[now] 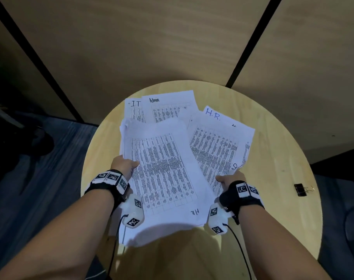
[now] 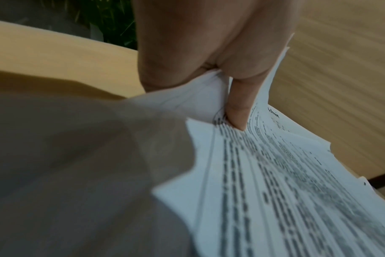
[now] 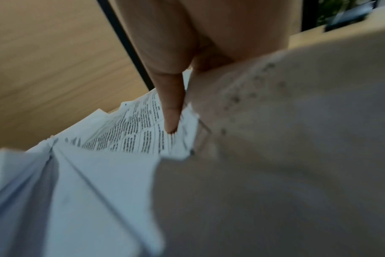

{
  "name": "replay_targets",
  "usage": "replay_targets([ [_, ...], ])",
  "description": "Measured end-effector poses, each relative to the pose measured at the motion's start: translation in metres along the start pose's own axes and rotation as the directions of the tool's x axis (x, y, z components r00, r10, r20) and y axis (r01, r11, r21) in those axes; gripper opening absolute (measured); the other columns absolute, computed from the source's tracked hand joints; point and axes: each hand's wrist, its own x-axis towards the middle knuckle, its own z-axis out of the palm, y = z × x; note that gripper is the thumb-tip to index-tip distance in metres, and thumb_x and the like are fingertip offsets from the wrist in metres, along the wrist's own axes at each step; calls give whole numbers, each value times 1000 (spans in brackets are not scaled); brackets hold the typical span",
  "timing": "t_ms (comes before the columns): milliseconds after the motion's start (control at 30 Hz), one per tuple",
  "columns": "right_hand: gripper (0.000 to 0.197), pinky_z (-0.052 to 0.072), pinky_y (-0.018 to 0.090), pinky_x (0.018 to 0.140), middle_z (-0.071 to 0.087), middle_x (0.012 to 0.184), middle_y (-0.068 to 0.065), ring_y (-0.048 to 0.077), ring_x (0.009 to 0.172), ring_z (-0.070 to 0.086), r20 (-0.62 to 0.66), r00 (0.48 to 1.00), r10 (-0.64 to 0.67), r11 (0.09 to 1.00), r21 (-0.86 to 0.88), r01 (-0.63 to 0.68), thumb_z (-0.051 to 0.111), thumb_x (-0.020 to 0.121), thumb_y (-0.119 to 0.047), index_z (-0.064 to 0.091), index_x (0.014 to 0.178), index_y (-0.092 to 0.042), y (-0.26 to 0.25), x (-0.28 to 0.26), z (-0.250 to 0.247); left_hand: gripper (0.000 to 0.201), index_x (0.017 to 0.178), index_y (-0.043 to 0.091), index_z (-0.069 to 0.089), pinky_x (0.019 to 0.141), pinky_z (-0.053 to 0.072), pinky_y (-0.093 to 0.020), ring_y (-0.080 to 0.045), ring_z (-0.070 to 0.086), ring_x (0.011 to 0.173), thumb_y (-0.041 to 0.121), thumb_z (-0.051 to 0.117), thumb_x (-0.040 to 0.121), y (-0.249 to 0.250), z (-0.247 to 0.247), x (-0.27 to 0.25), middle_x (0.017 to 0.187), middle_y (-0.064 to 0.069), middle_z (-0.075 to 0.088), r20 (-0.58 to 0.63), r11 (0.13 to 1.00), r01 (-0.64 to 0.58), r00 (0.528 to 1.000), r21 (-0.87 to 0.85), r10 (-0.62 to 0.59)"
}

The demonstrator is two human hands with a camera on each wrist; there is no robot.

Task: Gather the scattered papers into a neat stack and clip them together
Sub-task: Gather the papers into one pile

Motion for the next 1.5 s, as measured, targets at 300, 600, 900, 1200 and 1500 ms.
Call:
replay_targets([
  [300, 51, 28, 22, 45, 30, 21, -5, 12, 19, 30, 87, 995, 46, 999, -11, -46, 69, 84, -18, 24, 59, -23, 85, -63, -44, 70, 143, -1, 26, 107, 31, -49, -38, 36, 133, 12, 64, 86, -80, 6, -94, 147, -19, 36, 174, 992, 121, 977, 38, -125],
  [600, 21, 37, 27, 55, 39, 59, 11, 23, 52, 40, -199, 970, -137, 944, 270, 189, 53, 87, 8, 48, 78, -11, 36, -76, -88, 68, 136, -2, 42, 102, 32, -38, -27, 47, 123, 15, 73, 78, -81, -55, -84, 131, -10, 52, 117, 981, 138, 986, -137, -122],
  [900, 17, 40, 28, 79, 56, 103, 10, 28, 96, 56, -349, 913, -213, 711, 586, 390, 57, 81, 6, 62, 97, 0, -11, -95, -98, 68, 140, 0, 32, 68, 49, -49, -43, 41, 127, 14, 68, 83, -70, -66, -74, 145, -18, 39, -22, 988, 151, 988, -37, -152],
  [1200, 45, 56, 52, 83, 73, 95, 14, 30, 89, 70, 284, 841, -460, 853, 405, 330, 74, 62, -7, 65, 106, -6, -6, -120, -4, 58, 137, -5, 35, 101, 35, -50, -41, 43, 125, 10, 61, 87, -57, -53, -65, 135, -25, 46, 4, 987, 105, 994, -125, -105],
  [1500, 74, 54, 40, 87, 53, 128, 9, 28, 103, 59, 354, 878, -323, 915, -121, 385, 72, 78, -25, 32, 140, -14, 30, -128, 81, 80, 128, 36, 53, 109, 27, -51, -19, 42, 131, 80, 56, 62, -77, -69, -54, 136, 10, 51, 254, 879, 180, 965, -442, -70],
])
